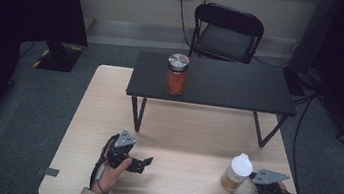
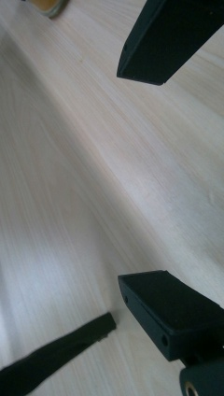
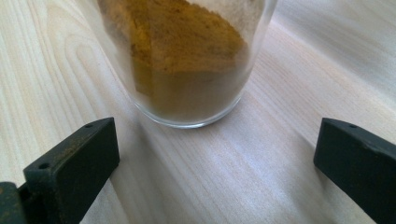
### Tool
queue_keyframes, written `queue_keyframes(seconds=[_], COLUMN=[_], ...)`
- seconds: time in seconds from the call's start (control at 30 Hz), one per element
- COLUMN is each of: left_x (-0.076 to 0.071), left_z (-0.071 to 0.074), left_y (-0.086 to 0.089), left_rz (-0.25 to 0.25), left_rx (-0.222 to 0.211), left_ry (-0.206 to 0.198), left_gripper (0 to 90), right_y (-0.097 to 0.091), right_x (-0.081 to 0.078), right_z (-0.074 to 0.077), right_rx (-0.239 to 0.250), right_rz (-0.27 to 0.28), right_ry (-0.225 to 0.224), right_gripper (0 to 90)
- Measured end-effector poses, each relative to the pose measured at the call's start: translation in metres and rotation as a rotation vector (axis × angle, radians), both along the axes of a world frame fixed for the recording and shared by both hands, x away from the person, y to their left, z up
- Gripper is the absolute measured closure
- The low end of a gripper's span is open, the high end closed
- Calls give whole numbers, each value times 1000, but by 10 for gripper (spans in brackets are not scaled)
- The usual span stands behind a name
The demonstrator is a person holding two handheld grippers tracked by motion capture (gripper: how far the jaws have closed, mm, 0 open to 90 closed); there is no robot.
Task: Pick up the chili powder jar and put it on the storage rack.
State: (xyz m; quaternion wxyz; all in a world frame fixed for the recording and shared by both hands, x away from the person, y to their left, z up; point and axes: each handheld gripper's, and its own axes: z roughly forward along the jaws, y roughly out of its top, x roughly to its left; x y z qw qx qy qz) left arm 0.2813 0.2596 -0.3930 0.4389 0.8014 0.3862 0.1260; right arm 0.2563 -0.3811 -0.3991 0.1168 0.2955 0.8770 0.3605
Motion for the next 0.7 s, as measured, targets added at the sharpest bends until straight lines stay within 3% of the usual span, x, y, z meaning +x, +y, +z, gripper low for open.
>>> queue_keyframes(seconds=[0.7], left_x=[-13], left_z=[-11], left_y=[20], left_rz=[62], left_rx=[38], left_ry=[26], left_gripper=[24], right_y=[0], right_x=[0], right_z=[0], right_rx=[0], right_rz=[0], right_ry=[0], right_gripper=[0])
